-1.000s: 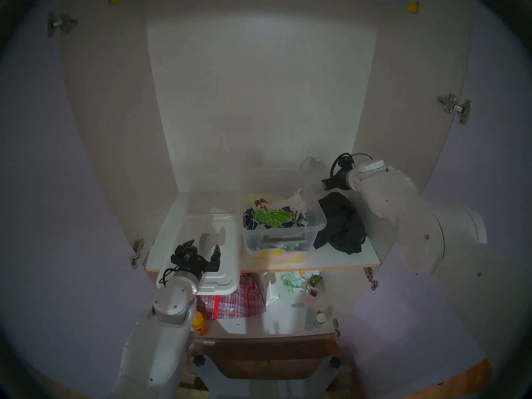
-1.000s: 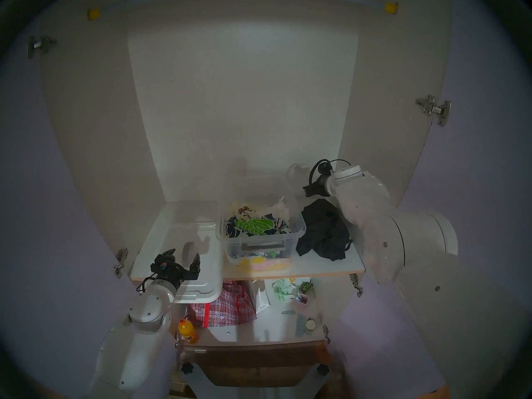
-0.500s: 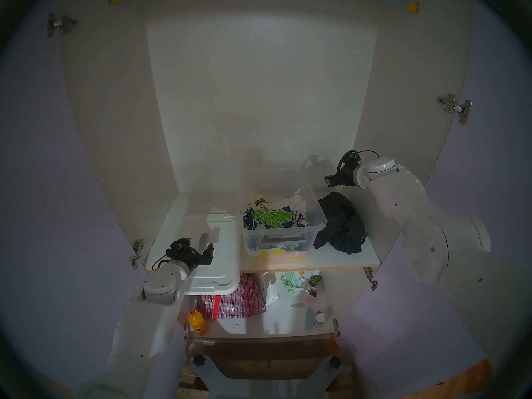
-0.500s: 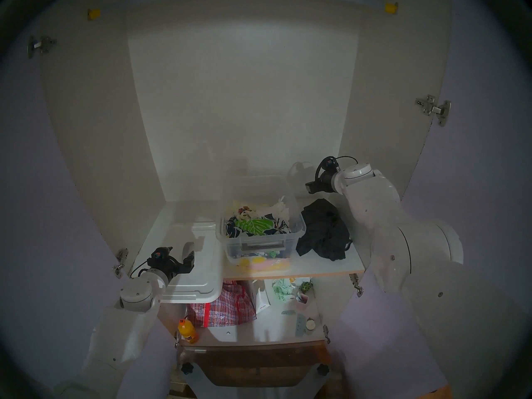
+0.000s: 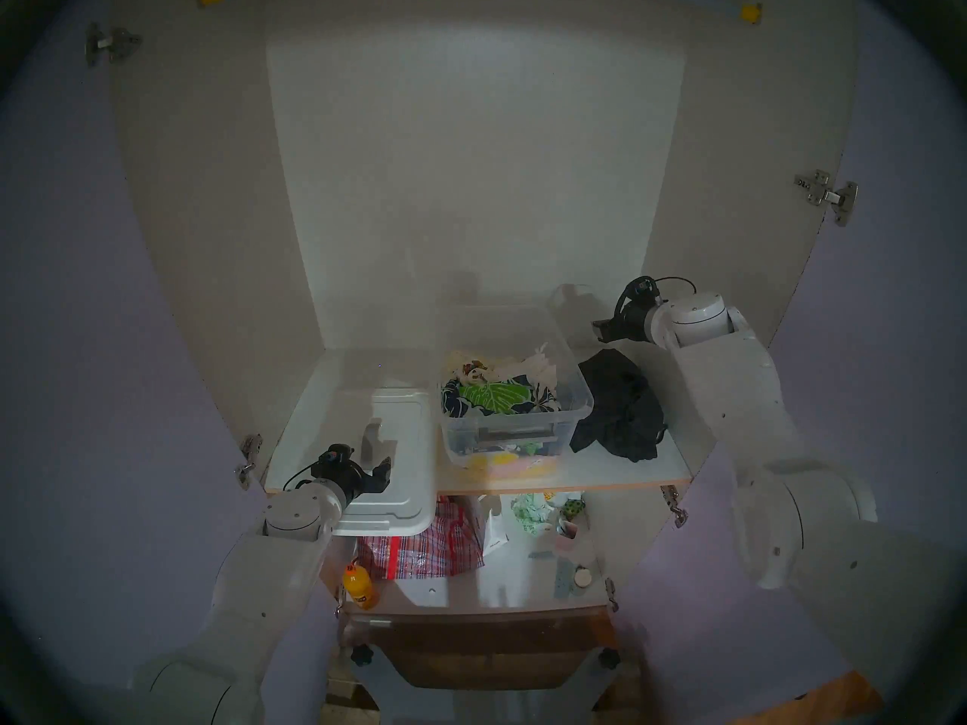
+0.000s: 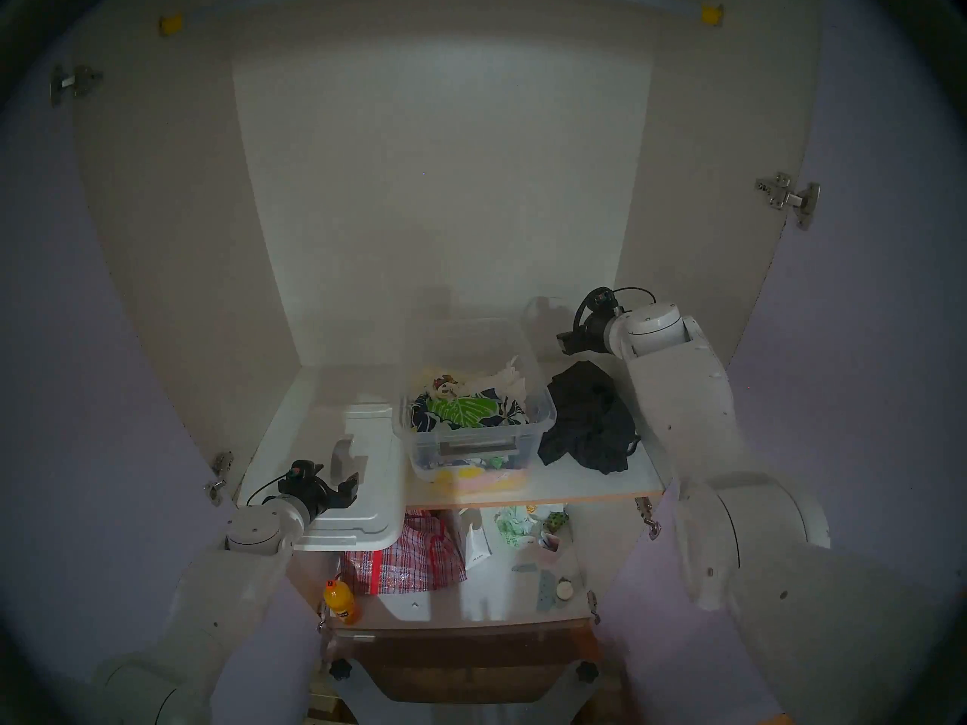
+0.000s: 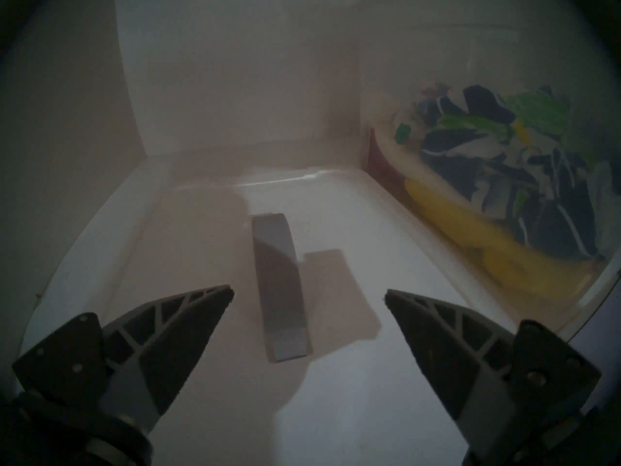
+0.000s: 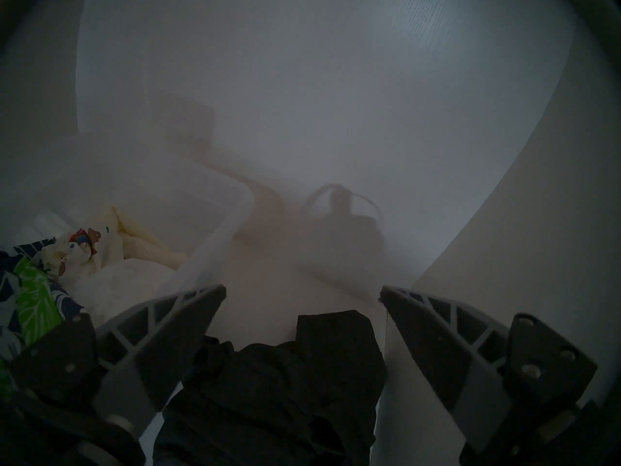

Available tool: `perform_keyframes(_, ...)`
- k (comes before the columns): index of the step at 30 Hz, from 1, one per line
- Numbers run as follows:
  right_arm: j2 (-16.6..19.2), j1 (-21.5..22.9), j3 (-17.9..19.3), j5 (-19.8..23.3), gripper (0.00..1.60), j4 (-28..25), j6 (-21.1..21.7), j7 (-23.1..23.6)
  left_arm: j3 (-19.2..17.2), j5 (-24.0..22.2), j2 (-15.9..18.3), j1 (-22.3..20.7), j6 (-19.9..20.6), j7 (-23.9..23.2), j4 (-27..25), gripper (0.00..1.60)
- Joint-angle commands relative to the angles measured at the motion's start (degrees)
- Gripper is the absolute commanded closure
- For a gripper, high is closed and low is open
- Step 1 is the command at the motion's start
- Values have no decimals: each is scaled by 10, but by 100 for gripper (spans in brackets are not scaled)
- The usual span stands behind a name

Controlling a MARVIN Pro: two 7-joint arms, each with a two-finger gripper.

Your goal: Take clothing out of the storage bin and put the lid back on the bin

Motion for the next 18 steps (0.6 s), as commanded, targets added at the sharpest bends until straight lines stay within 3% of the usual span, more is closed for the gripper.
perform_keyframes(1, 1, 18, 7, 1, 0, -13, 25, -3, 4, 18, 0, -33, -70, 16, 33, 0)
perform_keyframes(5, 1, 17, 8, 0, 0, -15, 31, -3, 10, 24, -2, -60, -115, 22, 97, 0)
perform_keyframes(10, 1, 17, 8, -1, 0, -16, 34, -3, 22, 21, -2, -97, -179, -3, 178, 0)
perform_keyframes(18, 1, 18, 8, -1, 0, -16, 37, -3, 9, -10, -10, -145, -216, -43, 257, 0)
